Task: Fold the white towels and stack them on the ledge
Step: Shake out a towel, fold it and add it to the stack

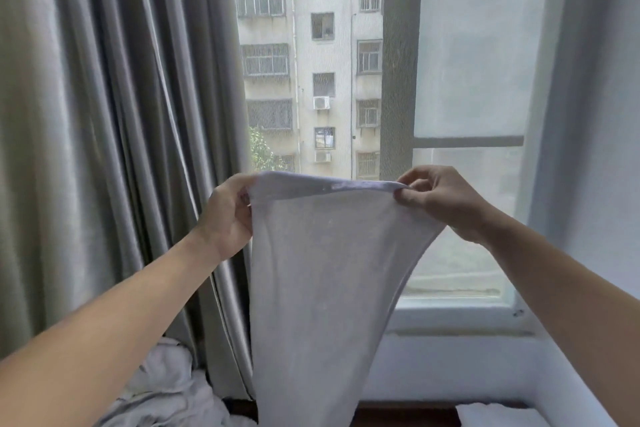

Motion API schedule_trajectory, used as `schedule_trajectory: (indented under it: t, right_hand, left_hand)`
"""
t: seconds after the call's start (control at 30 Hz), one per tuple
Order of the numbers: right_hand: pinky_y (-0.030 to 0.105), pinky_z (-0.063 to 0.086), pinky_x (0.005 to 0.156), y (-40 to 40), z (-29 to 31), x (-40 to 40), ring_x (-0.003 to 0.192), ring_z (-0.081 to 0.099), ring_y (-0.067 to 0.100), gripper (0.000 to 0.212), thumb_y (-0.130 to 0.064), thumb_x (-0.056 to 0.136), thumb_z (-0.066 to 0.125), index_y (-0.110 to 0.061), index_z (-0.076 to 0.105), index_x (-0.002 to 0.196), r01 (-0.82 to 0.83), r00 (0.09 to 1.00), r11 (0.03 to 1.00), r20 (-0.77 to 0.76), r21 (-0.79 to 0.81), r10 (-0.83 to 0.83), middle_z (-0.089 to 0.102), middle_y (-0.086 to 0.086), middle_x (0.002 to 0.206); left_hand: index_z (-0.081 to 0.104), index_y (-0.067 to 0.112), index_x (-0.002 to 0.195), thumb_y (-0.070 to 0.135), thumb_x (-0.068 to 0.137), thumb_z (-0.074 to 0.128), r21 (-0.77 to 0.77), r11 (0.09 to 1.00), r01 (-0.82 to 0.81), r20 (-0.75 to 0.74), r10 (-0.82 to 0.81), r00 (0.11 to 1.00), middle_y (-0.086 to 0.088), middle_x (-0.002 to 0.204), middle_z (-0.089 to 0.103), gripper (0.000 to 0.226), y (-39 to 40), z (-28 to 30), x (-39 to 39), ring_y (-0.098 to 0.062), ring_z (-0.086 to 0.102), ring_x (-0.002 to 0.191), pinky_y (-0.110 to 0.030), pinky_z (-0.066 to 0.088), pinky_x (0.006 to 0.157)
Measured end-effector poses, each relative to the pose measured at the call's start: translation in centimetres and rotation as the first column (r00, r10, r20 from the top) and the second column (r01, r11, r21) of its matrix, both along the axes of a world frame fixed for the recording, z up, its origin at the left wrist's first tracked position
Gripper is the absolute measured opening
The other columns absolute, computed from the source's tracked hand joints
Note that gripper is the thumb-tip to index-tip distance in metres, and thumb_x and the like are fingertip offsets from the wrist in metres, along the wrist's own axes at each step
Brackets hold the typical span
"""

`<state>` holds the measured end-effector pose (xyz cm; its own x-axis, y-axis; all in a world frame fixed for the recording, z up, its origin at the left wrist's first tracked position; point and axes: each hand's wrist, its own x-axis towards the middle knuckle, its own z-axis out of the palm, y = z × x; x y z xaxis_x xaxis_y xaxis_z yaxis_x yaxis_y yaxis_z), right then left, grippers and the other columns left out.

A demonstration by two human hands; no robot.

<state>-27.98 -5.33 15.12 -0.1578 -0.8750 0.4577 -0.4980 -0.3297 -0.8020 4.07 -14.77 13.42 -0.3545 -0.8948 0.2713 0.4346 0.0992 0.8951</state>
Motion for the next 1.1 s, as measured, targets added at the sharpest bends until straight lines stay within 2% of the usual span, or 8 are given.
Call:
schedule_trajectory:
  t: [0.1,0.23,0.4,0.57,0.7,0.8,0.93,1.1]
  right_hand:
    - [0.013,0.044,0.055,-0.7,-0.5,0.5,0.061,0.059,0.005,0.005,-0.013,0.095,0.072,-0.012,0.076,0.094,0.061,0.996,0.998,-0.062,-0.035,-0.063,0.072,0.006,0.078]
    - [0.027,0.038,0.061,-1.3,-1.6,1.7,0.071,0.050,0.015,0.013,-0.018,0.102,0.060,-0.015,0.071,0.096,0.087,0.978,0.996,-0.189,0.001,-0.085,0.061,0.009,0.079]
    - [0.018,0.043,0.062,-1.5,-2.5,2.8,0.069,0.054,0.009,0.008,-0.013,0.095,0.064,-0.019,0.068,0.097,0.065,0.964,0.997,-0.262,0.035,-0.054,0.062,0.001,0.078]
    - [0.014,0.039,0.051,-1.2,-1.9,2.6,0.052,0.048,0.000,0.042,-0.011,0.062,0.056,-0.013,0.066,0.103,0.012,0.966,0.995,-0.257,0.101,0.015,0.054,0.000,0.074]
    - [0.025,0.038,0.060,-1.7,-2.1,2.1,0.061,0.051,0.008,0.033,0.008,0.079,0.058,-0.015,0.073,0.097,0.019,0.958,0.996,-0.287,0.092,0.009,0.062,0.006,0.072]
    - [0.028,0.049,0.065,-2.0,-2.2,1.6,0.073,0.063,0.013,0.021,0.005,0.092,0.065,-0.010,0.078,0.099,0.016,0.978,0.998,-0.209,0.068,-0.001,0.077,0.010,0.084]
    - [0.024,0.044,0.043,-2.3,-2.3,0.6,0.054,0.054,0.012,0.008,0.001,0.094,0.069,0.001,0.076,0.097,0.011,0.999,1.000,-0.034,0.026,-0.010,0.066,0.010,0.073]
    - [0.023,0.052,0.051,-2.5,-2.0,-0.7,0.064,0.062,0.014,0.014,-0.008,0.095,0.067,-0.003,0.076,0.105,-0.114,0.935,0.979,0.350,0.170,0.048,0.070,0.003,0.082]
  left_hand:
    - [0.067,0.001,0.125,-0.006,0.071,0.054,-0.161,0.979,0.127,0.095,-0.113,0.989,-0.018,0.111,0.067,0.056,-0.7,-0.5,1.4,-0.030,0.066,0.096,-0.038,0.055,0.083]
    - [0.056,-0.009,0.129,-0.012,0.051,0.063,-0.206,0.977,0.053,0.166,-0.018,0.986,-0.024,0.112,0.062,0.078,-1.9,-1.9,1.9,-0.036,0.059,0.097,-0.035,0.054,0.077]
    - [0.056,-0.010,0.126,0.007,0.054,0.082,-0.169,0.986,-0.013,0.173,0.042,0.984,-0.021,0.103,0.058,0.078,-3.1,-3.3,2.7,-0.030,0.060,0.088,-0.034,0.053,0.073]
    - [0.055,-0.007,0.131,0.014,0.062,0.093,-0.114,0.965,-0.235,0.124,0.249,0.961,-0.020,0.111,0.068,0.082,-4.7,-4.6,2.6,-0.027,0.069,0.090,-0.036,0.060,0.074]
    - [0.063,-0.001,0.124,0.015,0.085,0.078,-0.201,0.960,-0.193,0.182,0.230,0.956,-0.021,0.118,0.072,0.045,-4.5,-4.9,2.9,-0.025,0.071,0.094,-0.035,0.059,0.082]
    - [0.073,0.001,0.109,0.037,0.087,0.072,-0.196,0.964,-0.178,0.203,0.217,0.955,-0.022,0.111,0.073,0.042,-4.3,-4.8,3.4,-0.027,0.069,0.091,-0.034,0.058,0.079]
    - [0.071,-0.004,0.110,0.053,0.084,0.075,-0.215,0.955,-0.203,0.249,0.255,0.934,-0.025,0.110,0.071,0.062,-4.4,-4.1,4.3,-0.033,0.063,0.094,-0.047,0.049,0.088]
    - [0.073,0.006,0.101,0.031,0.101,0.059,-0.300,0.935,-0.187,0.346,0.289,0.893,-0.006,0.081,0.075,0.028,-4.7,-3.3,4.8,-0.010,0.069,0.062,-0.024,0.055,0.050]
